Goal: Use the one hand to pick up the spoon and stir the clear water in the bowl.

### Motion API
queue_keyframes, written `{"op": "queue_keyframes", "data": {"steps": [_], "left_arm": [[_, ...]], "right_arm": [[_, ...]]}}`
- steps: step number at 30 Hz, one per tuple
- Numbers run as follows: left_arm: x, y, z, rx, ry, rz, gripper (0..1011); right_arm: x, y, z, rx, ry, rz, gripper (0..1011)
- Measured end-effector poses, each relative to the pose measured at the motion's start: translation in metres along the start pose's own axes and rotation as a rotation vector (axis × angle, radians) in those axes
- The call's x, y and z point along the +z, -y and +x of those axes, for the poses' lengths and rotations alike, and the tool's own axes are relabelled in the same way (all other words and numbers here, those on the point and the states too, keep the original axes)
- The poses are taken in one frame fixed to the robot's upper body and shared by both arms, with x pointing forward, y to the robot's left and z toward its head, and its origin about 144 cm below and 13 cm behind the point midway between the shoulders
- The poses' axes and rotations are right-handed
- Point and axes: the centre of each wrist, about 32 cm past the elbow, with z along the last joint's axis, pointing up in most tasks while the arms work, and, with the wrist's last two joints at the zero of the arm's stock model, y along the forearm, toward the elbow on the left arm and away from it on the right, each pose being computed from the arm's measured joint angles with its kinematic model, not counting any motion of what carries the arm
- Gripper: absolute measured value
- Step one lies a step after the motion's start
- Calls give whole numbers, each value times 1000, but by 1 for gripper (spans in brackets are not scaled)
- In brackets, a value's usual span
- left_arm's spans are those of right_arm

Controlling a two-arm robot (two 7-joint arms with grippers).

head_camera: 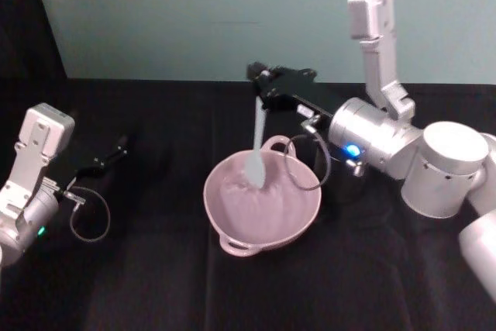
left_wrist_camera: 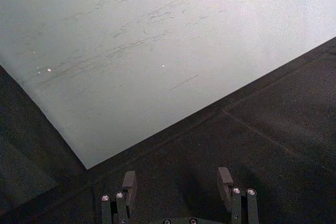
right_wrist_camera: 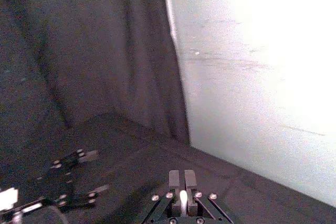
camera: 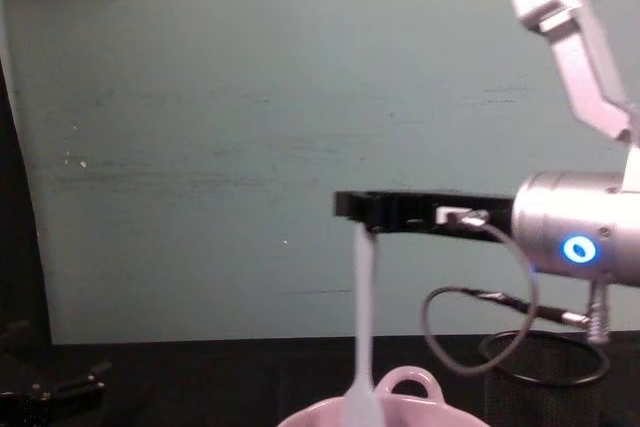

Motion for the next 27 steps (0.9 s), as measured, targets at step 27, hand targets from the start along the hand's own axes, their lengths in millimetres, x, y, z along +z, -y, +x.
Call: {"op": "queue_keyframes", "data": {"steps": [27], "left_arm": [[0, 0, 0, 0, 0, 0, 1011]], "right_arm": [[9, 40, -15, 51, 77, -51, 65]]}}
